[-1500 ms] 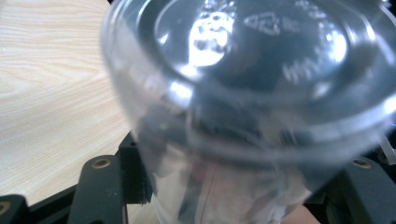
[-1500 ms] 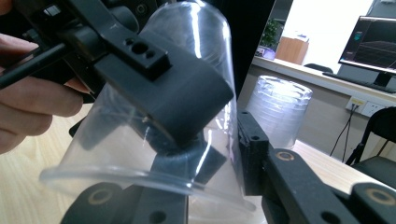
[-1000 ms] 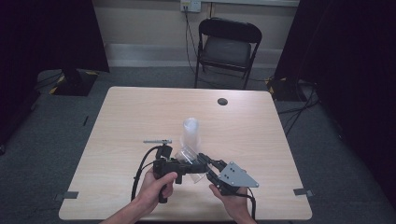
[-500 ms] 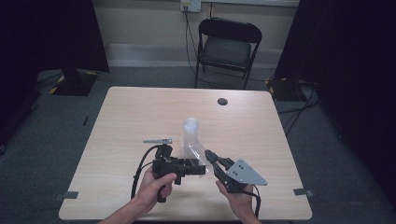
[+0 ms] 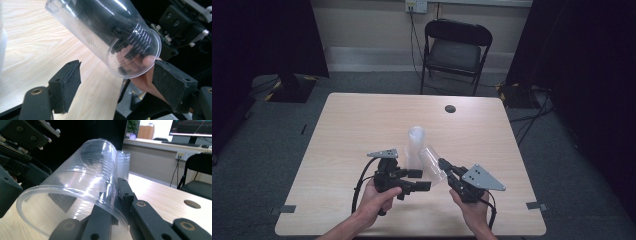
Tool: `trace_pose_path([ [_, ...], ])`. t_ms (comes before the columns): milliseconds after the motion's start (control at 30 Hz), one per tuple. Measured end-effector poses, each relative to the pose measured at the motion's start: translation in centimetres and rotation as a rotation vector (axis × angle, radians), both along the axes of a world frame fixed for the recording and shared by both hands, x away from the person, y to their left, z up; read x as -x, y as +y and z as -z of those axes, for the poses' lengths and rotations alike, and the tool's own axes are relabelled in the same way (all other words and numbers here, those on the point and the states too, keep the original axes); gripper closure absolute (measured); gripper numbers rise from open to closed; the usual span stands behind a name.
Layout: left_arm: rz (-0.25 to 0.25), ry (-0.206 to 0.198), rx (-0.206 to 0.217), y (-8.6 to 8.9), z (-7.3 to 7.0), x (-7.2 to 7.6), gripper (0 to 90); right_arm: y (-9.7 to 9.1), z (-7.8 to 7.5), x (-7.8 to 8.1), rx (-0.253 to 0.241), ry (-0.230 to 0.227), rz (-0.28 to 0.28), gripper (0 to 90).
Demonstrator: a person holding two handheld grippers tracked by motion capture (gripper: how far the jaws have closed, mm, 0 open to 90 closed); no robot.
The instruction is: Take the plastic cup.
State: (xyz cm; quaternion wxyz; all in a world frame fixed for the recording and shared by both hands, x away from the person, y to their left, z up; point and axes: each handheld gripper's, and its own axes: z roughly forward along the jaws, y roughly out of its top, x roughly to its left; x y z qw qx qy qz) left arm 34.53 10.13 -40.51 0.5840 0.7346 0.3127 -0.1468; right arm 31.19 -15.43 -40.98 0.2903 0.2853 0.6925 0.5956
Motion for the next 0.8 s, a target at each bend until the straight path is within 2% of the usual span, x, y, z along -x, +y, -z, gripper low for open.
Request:
trace_pose_path([
  [33, 0.000, 0.000, 0.000, 0.0, 0.0, 0.0, 28.5, 0.0, 0.0, 0.0, 0.000, 0.000, 0.000, 88.8],
  [67, -0.011, -0.017, -0.020, 0.0, 0.0, 0.0, 28.5, -0.1, 0.0, -0.1, -0.003, 0.008, -0.001, 88.8],
  [100, -0.027, -0.032, -0.039, 0.0, 0.0, 0.1, 32.2, -0.2, 0.0, -0.1, -0.006, 0.016, -0.004, 88.8],
  [133, -0.032, -0.042, -0.058, 0.0, 0.1, 0.0, 30.2, -0.5, -0.2, -0.2, 0.006, 0.032, 0.005, 88.8],
  [233, -0.040, -0.056, -0.066, 0.0, 0.0, 0.0, 28.3, -0.7, -0.3, -0.3, 0.016, 0.043, 0.012, 89.1],
  [267, -0.044, -0.074, -0.077, 0.1, 0.0, 0.0, 28.0, -1.0, -0.3, -0.5, 0.018, 0.061, 0.011, 89.1],
  [300, -0.044, -0.074, -0.077, 0.1, 0.0, 0.0, 27.4, -1.0, -0.3, -0.5, 0.018, 0.061, 0.011, 89.1],
  [333, -0.047, -0.089, -0.092, 0.1, 0.0, 0.1, 26.8, -1.2, -0.3, -0.6, 0.028, 0.091, 0.014, 89.3],
  [367, -0.047, -0.089, -0.092, 0.1, 0.0, 0.1, 26.7, -1.2, -0.3, -0.6, 0.028, 0.091, 0.014, 89.3],
  [400, -0.046, -0.108, -0.103, 0.1, 0.0, 0.1, 26.3, -1.4, -0.2, -0.8, 0.028, 0.132, 0.003, 89.6],
  [433, -0.048, -0.127, -0.116, 0.0, 0.0, 0.2, 26.3, -1.4, -0.2, -0.8, 0.028, 0.132, 0.003, 89.6],
  [467, -0.057, -0.154, -0.146, 0.0, 0.0, 0.3, 24.8, -1.4, -0.1, -0.9, 0.039, 0.149, 0.000, 89.8],
  [500, -0.046, -0.200, -0.189, -0.1, 0.1, 0.4, 23.2, -1.4, 0.0, -1.2, 0.066, 0.195, -0.016, 89.9],
  [533, -0.054, -0.224, -0.211, -0.1, 0.1, 0.5, 23.2, -1.4, 0.1, -1.3, 0.073, 0.211, -0.020, 90.0],
  [567, -0.054, -0.224, -0.211, -0.1, 0.1, 0.5, 23.2, -1.4, 0.1, -1.3, 0.073, 0.211, -0.020, 90.0],
  [600, -0.046, -0.249, -0.228, -0.1, 0.1, 0.5, 23.2, -1.4, 0.2, -1.5, 0.082, 0.244, -0.035, 89.9],
  [633, -0.046, -0.249, -0.228, -0.1, 0.1, 0.5, 23.1, -1.4, 0.2, -1.5, 0.082, 0.244, -0.035, 89.9],
  [667, -0.049, -0.268, -0.238, -0.1, 0.1, 0.6, 22.8, -1.5, 0.2, -1.7, 0.080, 0.273, -0.045, 89.9],
  [700, -0.052, -0.284, -0.245, -0.1, 0.1, 0.6, 22.8, -1.5, 0.2, -1.7, 0.080, 0.273, -0.045, 89.9],
  [733, -0.077, -0.310, -0.278, -0.2, 0.1, 0.7, 23.0, -1.6, 0.2, -1.8, 0.079, 0.293, -0.052, 89.0],
  [767, -0.077, -0.310, -0.278, -0.2, 0.1, 0.7, 23.2, -1.6, 0.2, -1.8, 0.079, 0.293, -0.052, 89.0],
  [800, -0.082, -0.343, -0.301, -0.1, 0.1, 0.7, 23.2, -1.8, 0.2, -1.9, 0.061, 0.327, -0.060, 88.5],
])
